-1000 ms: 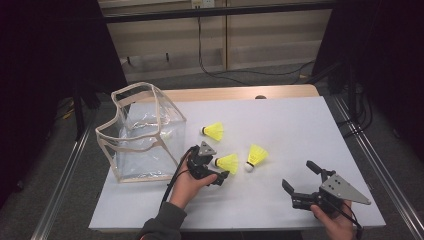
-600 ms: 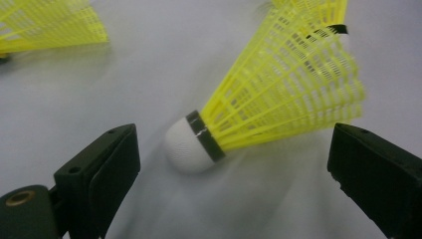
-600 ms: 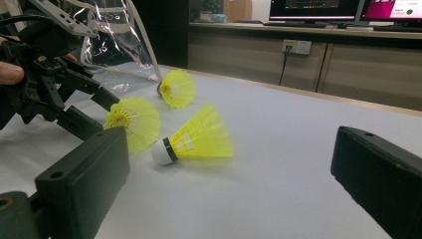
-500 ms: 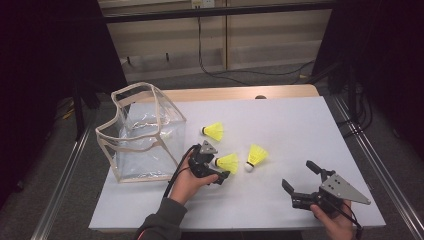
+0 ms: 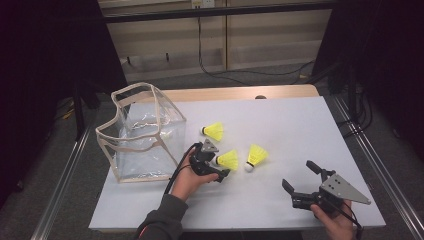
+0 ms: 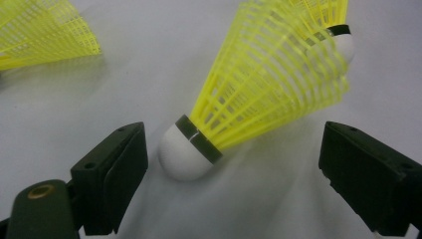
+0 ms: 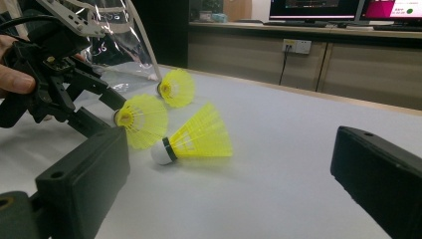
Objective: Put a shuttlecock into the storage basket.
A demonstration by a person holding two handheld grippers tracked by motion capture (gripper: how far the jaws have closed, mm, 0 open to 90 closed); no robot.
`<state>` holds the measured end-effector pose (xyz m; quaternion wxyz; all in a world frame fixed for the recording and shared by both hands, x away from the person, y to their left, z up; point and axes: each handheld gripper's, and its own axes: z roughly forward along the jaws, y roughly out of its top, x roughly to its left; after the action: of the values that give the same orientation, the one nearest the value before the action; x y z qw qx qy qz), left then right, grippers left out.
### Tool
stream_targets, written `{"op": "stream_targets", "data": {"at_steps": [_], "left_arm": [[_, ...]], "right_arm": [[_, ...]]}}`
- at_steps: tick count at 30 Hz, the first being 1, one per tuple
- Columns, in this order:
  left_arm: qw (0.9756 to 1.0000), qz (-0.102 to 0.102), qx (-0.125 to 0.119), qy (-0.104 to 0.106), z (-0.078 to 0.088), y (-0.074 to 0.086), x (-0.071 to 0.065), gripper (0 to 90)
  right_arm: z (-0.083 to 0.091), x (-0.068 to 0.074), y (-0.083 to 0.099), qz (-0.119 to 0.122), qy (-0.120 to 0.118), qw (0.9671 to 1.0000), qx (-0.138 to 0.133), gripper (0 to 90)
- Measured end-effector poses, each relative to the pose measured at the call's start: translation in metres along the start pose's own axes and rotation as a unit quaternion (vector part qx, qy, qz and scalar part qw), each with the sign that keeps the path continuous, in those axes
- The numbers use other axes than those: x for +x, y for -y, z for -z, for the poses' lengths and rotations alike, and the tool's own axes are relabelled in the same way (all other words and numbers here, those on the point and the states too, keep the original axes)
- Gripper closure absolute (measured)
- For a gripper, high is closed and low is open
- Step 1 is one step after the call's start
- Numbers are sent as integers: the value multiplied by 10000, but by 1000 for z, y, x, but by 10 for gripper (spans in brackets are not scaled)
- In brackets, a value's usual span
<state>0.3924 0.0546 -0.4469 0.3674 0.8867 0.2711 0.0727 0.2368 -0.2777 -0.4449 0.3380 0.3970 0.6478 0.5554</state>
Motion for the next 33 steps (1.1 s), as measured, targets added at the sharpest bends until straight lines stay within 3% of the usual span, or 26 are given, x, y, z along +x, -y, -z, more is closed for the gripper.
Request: {"op": "stream_targets", "data": {"at_steps": [5,19,21,25,29,33], "left_arm": [[10000,26,18,-28,-1,1,2,155],[9999,-57,48,-98,0,2,4,432],[9999,-123,71,-74,0,2,4,462],[10000,-51,72,29,0,2,3,539],[9999,-104,83,49,3,1,2,523],[9999,-93,-42,36,2,1,3,437]], "right_arm": [[0,0,0,-4,0,10000,0,17],[0,0,0,-47,-37,10000,10,19],[0,0,0,-51,-39,10000,11,19],[0,-1,0,-51,-45,10000,6,19],[1,-1,0,-59,-46,10000,5,19],[0,-1,0,-58,-54,10000,6,19]]}}
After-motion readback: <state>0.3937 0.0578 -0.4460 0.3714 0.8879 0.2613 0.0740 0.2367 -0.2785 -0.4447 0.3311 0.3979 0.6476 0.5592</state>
